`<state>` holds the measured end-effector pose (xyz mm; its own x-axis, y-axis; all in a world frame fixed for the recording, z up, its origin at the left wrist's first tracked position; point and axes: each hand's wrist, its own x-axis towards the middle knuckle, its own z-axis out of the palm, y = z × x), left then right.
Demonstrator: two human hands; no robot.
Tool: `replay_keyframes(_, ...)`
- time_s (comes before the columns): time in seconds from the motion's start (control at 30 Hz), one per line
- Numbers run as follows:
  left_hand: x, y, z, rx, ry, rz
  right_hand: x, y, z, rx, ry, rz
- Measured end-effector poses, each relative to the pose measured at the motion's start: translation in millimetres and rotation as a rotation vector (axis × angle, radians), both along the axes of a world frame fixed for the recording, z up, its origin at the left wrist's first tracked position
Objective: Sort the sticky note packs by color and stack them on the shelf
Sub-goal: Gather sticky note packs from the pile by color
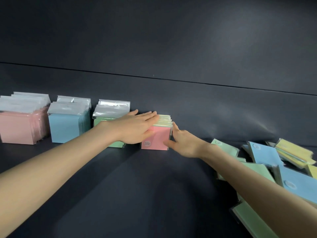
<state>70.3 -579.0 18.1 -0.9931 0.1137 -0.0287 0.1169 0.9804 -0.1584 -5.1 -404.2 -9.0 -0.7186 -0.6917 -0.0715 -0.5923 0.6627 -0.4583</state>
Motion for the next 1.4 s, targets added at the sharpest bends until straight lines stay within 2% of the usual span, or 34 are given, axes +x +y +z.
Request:
replay_keyframes(0.3,-4.5,1.5,-1.0,0.092,0.051,-0.012,-0.2,-1.9,1.0,0.009,0.051,0.028)
replay_keyframes(1.4,-5.5,5.4,2.1,0.147,0.142,-0.055,-17.7,8.4,0.2,-0.025,0.155,0.015)
